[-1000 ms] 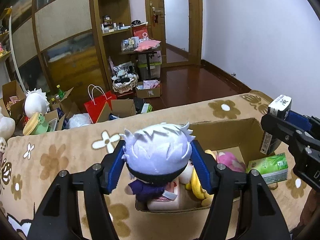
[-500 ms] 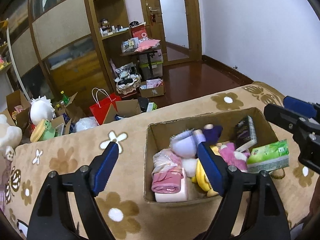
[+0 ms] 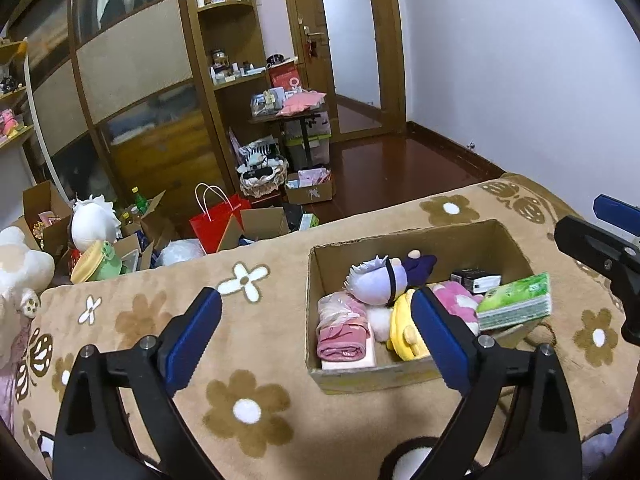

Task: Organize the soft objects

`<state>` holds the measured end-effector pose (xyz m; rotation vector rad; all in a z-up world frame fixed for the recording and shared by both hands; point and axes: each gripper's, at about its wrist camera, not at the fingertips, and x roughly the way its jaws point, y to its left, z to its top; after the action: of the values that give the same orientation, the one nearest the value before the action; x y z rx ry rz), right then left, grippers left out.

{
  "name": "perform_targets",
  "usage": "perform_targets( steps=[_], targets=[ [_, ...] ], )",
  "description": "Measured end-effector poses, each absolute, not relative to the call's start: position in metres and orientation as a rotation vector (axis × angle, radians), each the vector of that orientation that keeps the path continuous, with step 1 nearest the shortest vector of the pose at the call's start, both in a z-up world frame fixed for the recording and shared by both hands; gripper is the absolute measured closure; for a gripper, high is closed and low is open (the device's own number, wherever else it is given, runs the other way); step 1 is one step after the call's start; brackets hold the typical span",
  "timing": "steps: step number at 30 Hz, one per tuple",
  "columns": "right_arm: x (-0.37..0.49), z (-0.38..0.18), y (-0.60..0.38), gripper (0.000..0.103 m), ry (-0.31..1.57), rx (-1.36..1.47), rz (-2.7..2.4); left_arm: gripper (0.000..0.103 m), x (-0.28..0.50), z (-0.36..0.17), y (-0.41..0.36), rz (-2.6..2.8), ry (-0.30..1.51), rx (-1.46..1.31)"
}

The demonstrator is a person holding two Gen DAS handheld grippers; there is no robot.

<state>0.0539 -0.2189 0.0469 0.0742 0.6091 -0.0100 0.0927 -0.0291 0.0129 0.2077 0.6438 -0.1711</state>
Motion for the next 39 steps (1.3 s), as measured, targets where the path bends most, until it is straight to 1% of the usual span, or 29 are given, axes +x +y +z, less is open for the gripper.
perform_targets(
  steps=[2,3,5,14,21,30,39],
  targets=[
    [0.046,0.051,-0.218,0.0,0.602,0.066,-0.018,0.007,0.088,0.016,-0.028,-0.171,0.634,0.205],
    [0.042,0.053,-0.218,0.0,0.597,0.064,-0.023,0.006,0.083,0.019,-0.027,-0.171,0.628,0.203],
    [0.033,0.057,-0.218,0.0,0.581,0.061,-0.032,0.003,0.076,0.023,-0.025,-0.172,0.617,0.201],
    [-0.003,0.073,-0.224,0.0,0.552,0.052,-0.053,0.001,0.036,0.041,-0.015,-0.164,0.574,0.185],
    [-0.028,0.073,-0.225,0.0,0.539,0.048,-0.073,0.001,0.01,0.045,-0.004,-0.16,0.552,0.154],
    [-0.053,0.065,-0.222,0.0,0.543,0.025,-0.084,0.001,-0.014,0.048,-0.008,-0.164,0.521,0.197],
    [-0.071,0.067,-0.233,0.0,0.469,0.063,-0.108,0.001,-0.023,0.04,-0.01,-0.147,0.521,0.222]
  ],
)
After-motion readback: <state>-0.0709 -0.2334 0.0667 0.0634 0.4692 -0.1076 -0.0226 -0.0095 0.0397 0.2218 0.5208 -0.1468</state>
